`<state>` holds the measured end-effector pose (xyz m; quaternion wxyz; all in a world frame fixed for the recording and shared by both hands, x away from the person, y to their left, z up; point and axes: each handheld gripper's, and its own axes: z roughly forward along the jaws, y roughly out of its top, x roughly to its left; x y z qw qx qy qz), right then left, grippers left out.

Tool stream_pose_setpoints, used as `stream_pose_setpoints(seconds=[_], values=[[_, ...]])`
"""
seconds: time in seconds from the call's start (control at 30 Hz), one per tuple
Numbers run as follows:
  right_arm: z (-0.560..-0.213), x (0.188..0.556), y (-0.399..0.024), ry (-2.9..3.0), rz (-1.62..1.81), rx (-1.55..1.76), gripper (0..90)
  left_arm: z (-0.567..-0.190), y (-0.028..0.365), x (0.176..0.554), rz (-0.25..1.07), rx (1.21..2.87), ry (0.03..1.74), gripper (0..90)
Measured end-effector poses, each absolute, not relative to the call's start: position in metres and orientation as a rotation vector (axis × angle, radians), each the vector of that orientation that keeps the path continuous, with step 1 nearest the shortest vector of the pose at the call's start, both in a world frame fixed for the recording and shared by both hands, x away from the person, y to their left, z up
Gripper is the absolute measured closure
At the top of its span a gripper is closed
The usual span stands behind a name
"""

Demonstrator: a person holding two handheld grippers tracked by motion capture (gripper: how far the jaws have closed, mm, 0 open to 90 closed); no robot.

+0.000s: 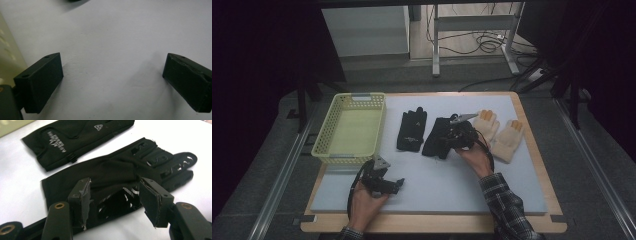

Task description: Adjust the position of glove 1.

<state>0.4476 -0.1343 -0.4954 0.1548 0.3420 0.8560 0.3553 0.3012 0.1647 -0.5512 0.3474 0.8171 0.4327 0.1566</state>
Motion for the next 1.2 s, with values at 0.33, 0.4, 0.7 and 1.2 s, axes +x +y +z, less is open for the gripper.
stream_pose_setpoints(seconds=[0.33, 0.4, 0.7, 1.2], values=[[-0.521, 0.482, -0.114, 2.45, 0.871, 1.034, 28.0, -0.551, 0.165, 0.301, 0.405, 2.121, 1.121, 3.0], [-0.523, 0.482, -0.115, 2.47, 0.937, 1.071, 39.7, -0.551, 0.165, 0.301, 0.405, 2.121, 1.121, 2.9], [-0.522, 0.479, -0.121, 2.516, 1.054, 1.125, 80.8, -0.551, 0.165, 0.301, 0.405, 2.122, 1.121, 3.0], [-0.474, 0.434, -0.127, 2.53, 1.18, 0.964, 81.4, -0.551, 0.165, 0.301, 0.405, 2.122, 1.122, 3.0]])
